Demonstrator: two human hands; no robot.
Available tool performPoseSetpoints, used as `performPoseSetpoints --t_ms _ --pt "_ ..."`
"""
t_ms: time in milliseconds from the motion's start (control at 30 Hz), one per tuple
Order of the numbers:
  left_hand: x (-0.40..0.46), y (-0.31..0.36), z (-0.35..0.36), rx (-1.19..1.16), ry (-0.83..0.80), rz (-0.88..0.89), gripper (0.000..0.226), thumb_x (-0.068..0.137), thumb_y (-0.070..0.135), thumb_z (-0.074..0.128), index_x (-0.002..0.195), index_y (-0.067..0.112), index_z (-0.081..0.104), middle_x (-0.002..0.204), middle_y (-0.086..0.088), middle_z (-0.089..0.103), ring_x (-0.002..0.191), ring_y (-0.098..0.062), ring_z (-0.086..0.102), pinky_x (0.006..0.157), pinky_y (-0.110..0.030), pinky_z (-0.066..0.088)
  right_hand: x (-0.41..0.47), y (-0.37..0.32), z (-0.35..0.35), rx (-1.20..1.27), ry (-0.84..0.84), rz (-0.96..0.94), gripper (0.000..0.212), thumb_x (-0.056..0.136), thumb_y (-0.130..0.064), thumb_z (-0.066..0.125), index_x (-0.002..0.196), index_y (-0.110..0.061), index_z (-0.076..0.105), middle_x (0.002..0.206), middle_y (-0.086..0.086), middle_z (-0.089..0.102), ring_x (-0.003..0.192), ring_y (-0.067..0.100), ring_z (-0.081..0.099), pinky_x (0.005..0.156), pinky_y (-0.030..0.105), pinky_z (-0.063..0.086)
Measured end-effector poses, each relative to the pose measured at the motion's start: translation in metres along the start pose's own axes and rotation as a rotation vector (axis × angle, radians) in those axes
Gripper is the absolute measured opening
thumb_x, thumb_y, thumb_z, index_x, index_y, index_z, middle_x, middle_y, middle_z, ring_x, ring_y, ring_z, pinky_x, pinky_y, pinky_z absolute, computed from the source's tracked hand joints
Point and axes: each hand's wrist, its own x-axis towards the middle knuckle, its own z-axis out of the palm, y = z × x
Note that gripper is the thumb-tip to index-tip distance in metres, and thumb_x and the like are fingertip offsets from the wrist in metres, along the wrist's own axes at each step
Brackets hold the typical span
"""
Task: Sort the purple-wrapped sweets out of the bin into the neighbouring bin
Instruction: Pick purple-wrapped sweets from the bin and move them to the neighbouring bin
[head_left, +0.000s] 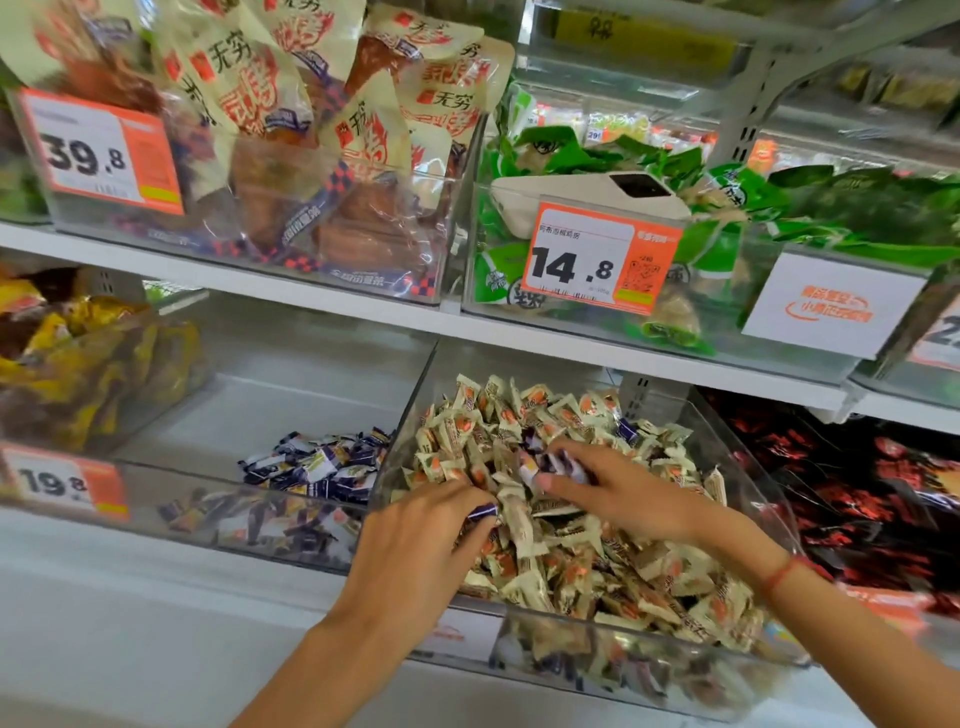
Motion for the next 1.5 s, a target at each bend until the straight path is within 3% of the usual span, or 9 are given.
performPoseSetpoints --t_ms 67,200,367,500,767,1000,1200,1300,1500 --pt "-0.001 0.001 -0.002 -0.010 0.018 0.008 0.016 0.083 0.033 0.071 0.099 0.031 0.071 0.090 0.017 0.070 0.075 0.000 0.065 0.054 -0.023 0.056 -0.011 0.006 -0.013 0.074 0.022 0.070 0.028 0.093 -0.050 0.047 0.118 -0.037 0.047 0.095 -0.033 0.049 0.092 -0.003 0.054 0.087 0.020 0.043" --pt "0.003 0.005 -0.019 -0.057 0.090 -0.002 0.019 0.085 0.037 0.061 0.100 0.031 0.071 0.088 0.017 0.070 0.068 0.003 0.064 0.053 -0.018 0.055 -0.018 0.005 -0.025 0.153 0.142 0.057 0.043 0.084 -0.062 0.052 0.106 -0.025 0.057 0.081 -0.023 0.056 0.079 0.001 0.054 0.082 0.025 0.040" --pt "0.014 -0.009 -0.057 -0.135 0.288 -0.178 0.015 0.085 0.034 0.064 0.099 0.031 0.069 0.078 0.020 0.061 0.055 0.014 0.048 0.051 -0.005 0.043 0.003 -0.050 0.009 0.047 0.185 -0.141 0.018 0.100 -0.035 0.041 0.100 -0.019 0.050 0.078 -0.001 0.047 0.061 0.005 0.042 0.059 0.013 0.041" --pt "0.015 -0.051 -0.068 -0.033 0.424 -0.336 0.013 0.089 0.028 0.064 0.101 0.027 0.068 0.089 0.012 0.066 0.062 -0.010 0.055 0.055 -0.021 0.037 0.058 -0.086 0.048 -0.170 0.188 -0.299 0.014 0.102 -0.029 0.041 0.110 -0.017 0.046 0.088 0.004 0.057 0.071 0.019 0.052 0.066 0.036 0.045" --pt "0.016 -0.093 -0.049 0.053 0.112 -0.424 0.031 0.095 0.017 0.054 0.124 0.022 0.062 0.122 -0.002 0.065 0.101 -0.028 0.065 0.083 -0.040 0.051 0.133 -0.098 0.052 -0.628 -0.034 -0.162 0.054 0.098 -0.038 0.048 0.148 -0.026 0.033 0.146 0.011 0.040 0.135 0.029 0.034 0.108 0.042 0.033" --pt "0.021 -0.033 -0.059 0.030 0.264 -0.149 0.026 0.091 0.014 0.059 0.112 0.026 0.067 0.110 0.014 0.064 0.092 -0.003 0.057 0.077 -0.016 0.044 0.038 -0.040 0.007 -0.390 0.285 -0.225 0.029 0.098 -0.032 0.050 0.125 -0.030 0.061 0.127 -0.009 0.062 0.120 0.011 0.051 0.101 0.034 0.040" --pt "0.031 0.017 -0.001 -0.040 -0.174 0.132 0.039 0.099 0.017 0.045 0.135 0.030 0.048 0.137 0.015 0.049 0.101 0.004 0.056 0.103 -0.021 0.040 -0.006 0.033 -0.007 -0.512 0.242 0.008 0.025 0.095 -0.020 0.057 0.115 -0.032 0.065 0.120 -0.017 0.063 0.093 -0.005 0.057 0.076 0.005 0.042" --pt "0.031 0.005 0.018 0.142 -0.302 0.138 0.040 0.100 0.027 0.043 0.140 0.025 0.043 0.143 0.007 0.045 0.131 -0.010 0.038 0.110 -0.031 0.029 -0.015 0.040 -0.007 -0.496 0.231 0.028 0.025 0.095 -0.022 0.056 0.117 -0.030 0.065 0.116 -0.020 0.061 0.094 -0.006 0.054 0.081 0.009 0.044" --pt "0.025 0.002 0.012 0.067 -0.212 0.069 0.039 0.095 0.034 0.053 0.133 0.036 0.050 0.133 0.012 0.052 0.125 -0.004 0.042 0.101 -0.022 0.035 0.035 0.033 0.011 -0.574 0.208 -0.023 0.033 0.099 -0.027 0.048 0.131 -0.024 0.055 0.125 -0.006 0.060 0.110 0.017 0.056 0.092 0.034 0.049"
